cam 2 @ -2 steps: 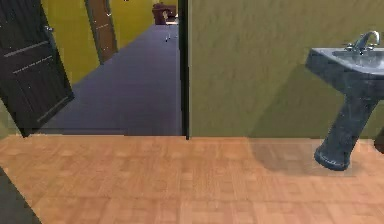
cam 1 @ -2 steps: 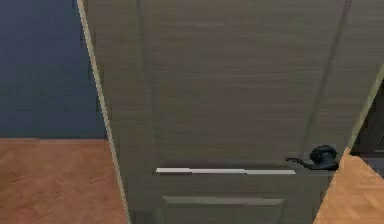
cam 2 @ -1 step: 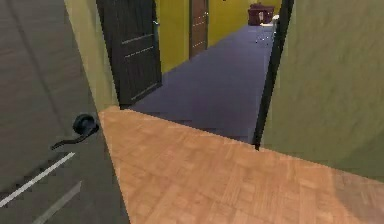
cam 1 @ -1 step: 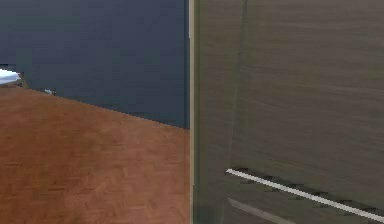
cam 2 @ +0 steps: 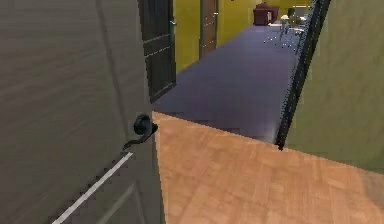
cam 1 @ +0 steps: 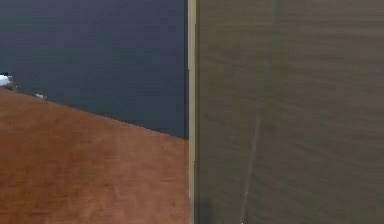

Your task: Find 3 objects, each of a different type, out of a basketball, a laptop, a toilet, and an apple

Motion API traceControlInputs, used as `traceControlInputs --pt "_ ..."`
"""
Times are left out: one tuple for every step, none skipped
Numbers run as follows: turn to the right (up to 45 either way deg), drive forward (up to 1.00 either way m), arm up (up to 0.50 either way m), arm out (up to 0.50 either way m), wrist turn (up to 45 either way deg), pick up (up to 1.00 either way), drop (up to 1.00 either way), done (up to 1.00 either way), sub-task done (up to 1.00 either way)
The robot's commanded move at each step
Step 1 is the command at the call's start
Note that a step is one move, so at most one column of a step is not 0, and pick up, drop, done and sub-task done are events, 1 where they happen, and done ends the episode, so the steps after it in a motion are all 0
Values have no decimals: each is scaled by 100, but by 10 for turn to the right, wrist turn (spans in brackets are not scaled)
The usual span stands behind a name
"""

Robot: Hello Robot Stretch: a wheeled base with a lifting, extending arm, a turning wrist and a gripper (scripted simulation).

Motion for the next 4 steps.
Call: traceControlInputs --pt "-450 0 0 0 0 0 0 0 0" --pt "-120 0 0 0 0 0 0 0 0" --pt "0 100 0 0 0 0 0 0 0" --pt "0 100 0 0 0 0 0 0 0"
